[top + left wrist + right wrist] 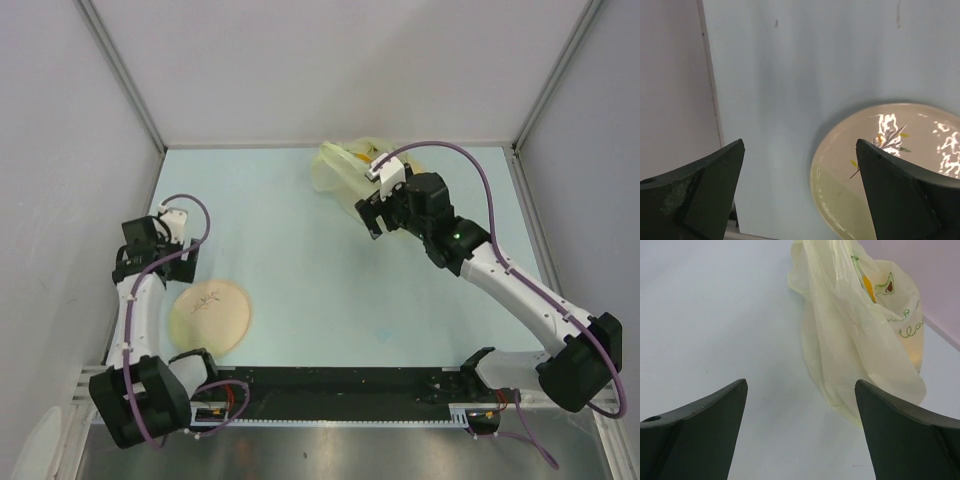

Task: Take the fake fruits out of the plastic bag
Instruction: Move the plate to the center of the board.

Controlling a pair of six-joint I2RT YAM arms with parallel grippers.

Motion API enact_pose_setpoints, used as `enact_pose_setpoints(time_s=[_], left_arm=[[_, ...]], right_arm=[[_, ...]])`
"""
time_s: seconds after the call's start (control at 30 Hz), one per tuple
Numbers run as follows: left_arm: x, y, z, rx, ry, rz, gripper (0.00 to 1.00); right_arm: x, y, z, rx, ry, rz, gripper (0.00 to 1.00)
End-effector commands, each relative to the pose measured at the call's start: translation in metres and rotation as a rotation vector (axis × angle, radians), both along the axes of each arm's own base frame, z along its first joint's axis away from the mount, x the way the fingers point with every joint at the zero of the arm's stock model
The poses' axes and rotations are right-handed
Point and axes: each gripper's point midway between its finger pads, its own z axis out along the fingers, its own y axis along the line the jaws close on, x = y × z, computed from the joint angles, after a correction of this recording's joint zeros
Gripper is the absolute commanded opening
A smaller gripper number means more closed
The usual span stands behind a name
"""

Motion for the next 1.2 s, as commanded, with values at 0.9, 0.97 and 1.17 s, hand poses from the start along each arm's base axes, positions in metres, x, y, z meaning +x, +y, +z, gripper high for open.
enact_pose_setpoints(time_s=[0.9,0.97,1.17], left_arm=[[-0.095,-0.013,-0.124,-0.361,0.423,-0.175,0.32],[-0.092,-0.024,-0.127,-0.343,0.441,-0.227,0.27],[-0.067,-0.066,-0.129,-0.354,0.458,-0.304,0.00]], right_arm=[[-0.028,0.015,0.011,0.040,0.045,0.122,0.93],[-0.028,0.014,0.010,0.034,0.039,0.123,0.94],[-0.027,0.010,0.010,0.021,0.021,0.120,0.94]])
